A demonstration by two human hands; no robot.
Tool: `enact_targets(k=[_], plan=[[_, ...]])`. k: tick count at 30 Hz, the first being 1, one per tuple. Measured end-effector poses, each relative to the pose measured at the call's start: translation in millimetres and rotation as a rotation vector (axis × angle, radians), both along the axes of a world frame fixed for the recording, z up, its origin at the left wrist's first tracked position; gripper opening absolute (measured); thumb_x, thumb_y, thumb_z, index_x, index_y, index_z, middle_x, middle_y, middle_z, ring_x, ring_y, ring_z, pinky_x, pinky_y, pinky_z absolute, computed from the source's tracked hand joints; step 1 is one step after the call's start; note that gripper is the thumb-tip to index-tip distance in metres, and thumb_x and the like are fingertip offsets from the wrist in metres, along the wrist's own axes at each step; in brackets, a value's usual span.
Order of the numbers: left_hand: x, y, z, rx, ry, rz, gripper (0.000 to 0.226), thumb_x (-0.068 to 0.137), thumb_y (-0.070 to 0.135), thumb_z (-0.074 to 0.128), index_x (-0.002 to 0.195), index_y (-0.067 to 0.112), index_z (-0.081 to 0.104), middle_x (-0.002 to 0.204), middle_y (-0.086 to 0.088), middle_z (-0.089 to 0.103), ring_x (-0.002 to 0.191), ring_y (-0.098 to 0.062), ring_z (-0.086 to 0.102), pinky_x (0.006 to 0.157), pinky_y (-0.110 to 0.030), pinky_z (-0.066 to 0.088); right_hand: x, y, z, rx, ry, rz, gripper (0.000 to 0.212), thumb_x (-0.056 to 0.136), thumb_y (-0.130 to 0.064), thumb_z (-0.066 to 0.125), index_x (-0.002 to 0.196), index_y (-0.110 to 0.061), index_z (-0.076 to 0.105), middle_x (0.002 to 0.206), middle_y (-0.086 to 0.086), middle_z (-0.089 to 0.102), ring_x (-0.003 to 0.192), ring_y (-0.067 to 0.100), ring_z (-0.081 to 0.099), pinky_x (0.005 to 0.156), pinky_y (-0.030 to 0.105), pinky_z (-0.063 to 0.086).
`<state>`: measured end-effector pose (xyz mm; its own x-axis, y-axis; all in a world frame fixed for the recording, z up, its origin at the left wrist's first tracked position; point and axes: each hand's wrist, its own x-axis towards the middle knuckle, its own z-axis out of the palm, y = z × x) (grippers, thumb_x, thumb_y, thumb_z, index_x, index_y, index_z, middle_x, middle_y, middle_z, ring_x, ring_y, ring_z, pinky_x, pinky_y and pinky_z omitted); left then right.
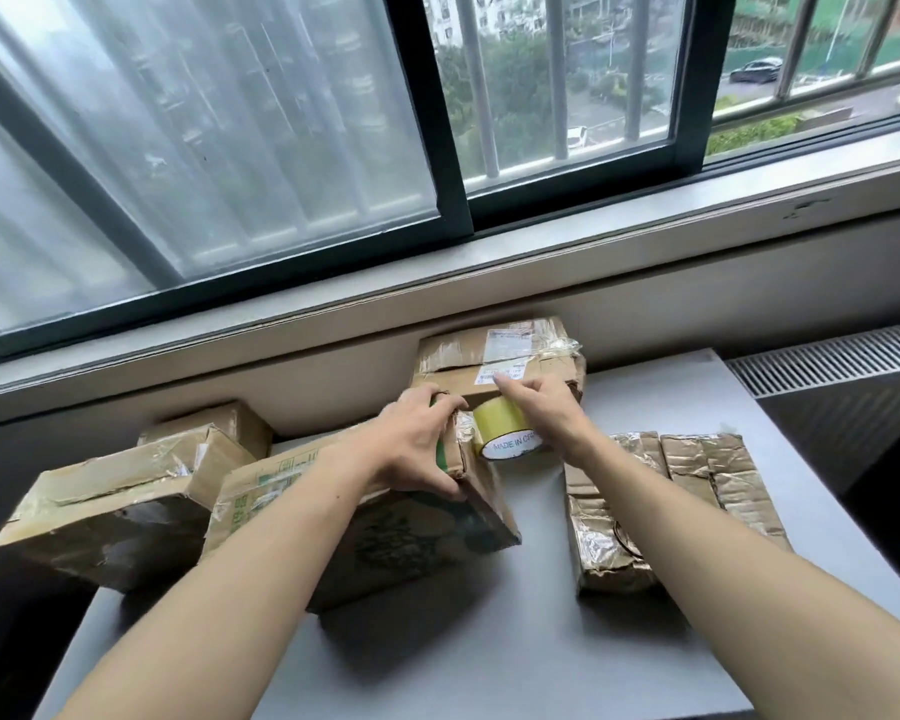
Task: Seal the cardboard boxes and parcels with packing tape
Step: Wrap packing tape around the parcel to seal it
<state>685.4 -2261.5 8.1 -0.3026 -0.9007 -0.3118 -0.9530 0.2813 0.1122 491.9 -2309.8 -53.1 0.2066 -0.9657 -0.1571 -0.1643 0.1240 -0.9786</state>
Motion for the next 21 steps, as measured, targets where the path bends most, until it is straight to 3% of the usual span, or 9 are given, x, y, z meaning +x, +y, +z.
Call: enact_targets(k=[3,6,7,10,13,15,17,19,21], plan=[[28,9,40,-0.025,0.201,0.046,0.104,0.062,0.049,0.088,0.145,0.029,0.030,0.138,0.002,0.027,0.130,-0.017,0.026,0.117,-0.033,0.025,10,-3,40,0.078,-0.314,-0.005,0.033,0.094,-0.040,0.066,0.077,-0.013,0.060,0.067,0.004,0.057,0.059,0.019,0.053,0.056,0.028,0.041],[59,27,71,-0.071,0.422,0.109,0.098,0.064,0.042,0.091,0.141,0.033,0.031,0.135,0.009,0.032,0.127,-0.009,0.034,0.115,-0.029,0.029,36,-5,82,0.076,-0.458,0.088,0.055,0.085,-0.053,0.066,0.108,-0.002,0.068,0.091,0.016,0.065,0.081,0.032,0.062,0.078,0.037,0.047],[70,35,74,-0.076,0.510,0.146,0.098,0.063,0.041,0.091,0.140,0.035,0.030,0.135,0.010,0.034,0.126,-0.008,0.038,0.115,-0.030,0.032,47,-3,96,0.050,-0.481,0.112,0.055,0.085,-0.053,0.064,0.110,-0.003,0.067,0.095,0.019,0.063,0.085,0.033,0.061,0.082,0.039,0.046],[106,54,72,-0.082,0.664,0.244,0.104,0.055,0.053,0.092,0.137,0.045,0.029,0.139,0.011,0.038,0.129,-0.008,0.044,0.115,-0.038,0.037,83,6,124,-0.012,-0.503,0.145,0.040,0.086,-0.045,0.065,0.095,-0.006,0.064,0.089,0.021,0.057,0.084,0.035,0.054,0.084,0.043,0.042],[138,74,73,0.010,0.768,0.300,0.112,0.051,0.063,0.090,0.142,0.045,0.027,0.145,0.010,0.037,0.134,-0.012,0.044,0.115,-0.040,0.037,119,20,132,0.006,-0.522,0.146,0.030,0.093,-0.036,0.066,0.085,-0.008,0.063,0.077,0.013,0.062,0.073,0.031,0.059,0.074,0.038,0.048],[151,89,80,0.028,0.806,0.344,0.109,0.055,0.082,0.072,0.145,0.038,0.030,0.145,0.009,0.040,0.133,-0.014,0.045,0.107,-0.034,0.041,142,29,134,0.025,-0.520,0.178,0.029,0.095,-0.034,0.064,0.086,-0.007,0.065,0.074,0.011,0.063,0.068,0.027,0.061,0.072,0.037,0.049],[161,100,86,-0.003,0.889,0.470,0.111,0.054,0.101,0.040,0.140,0.031,0.042,0.137,0.004,0.051,0.123,-0.017,0.052,0.095,-0.032,0.045,163,36,134,0.020,-0.491,0.220,0.032,0.095,-0.036,0.065,0.087,-0.005,0.064,0.071,0.010,0.061,0.066,0.026,0.058,0.078,0.042,0.045],[172,101,82,-0.082,0.968,0.659,0.089,0.073,0.094,0.026,0.125,0.027,0.055,0.124,-0.005,0.060,0.117,-0.025,0.056,0.098,-0.043,0.048,185,44,134,0.007,-0.465,0.259,0.035,0.093,-0.040,0.067,0.086,-0.005,0.065,0.067,0.006,0.059,0.064,0.024,0.055,0.080,0.045,0.041],[181,97,76,-0.191,0.970,0.821,0.058,0.096,0.070,0.026,0.111,0.025,0.059,0.114,-0.007,0.063,0.111,-0.028,0.058,0.100,-0.049,0.047,207,54,133,0.011,-0.440,0.283,0.040,0.086,-0.047,0.072,0.084,-0.007,0.066,0.064,0.004,0.056,0.062,0.022,0.053,0.080,0.045,0.040]])
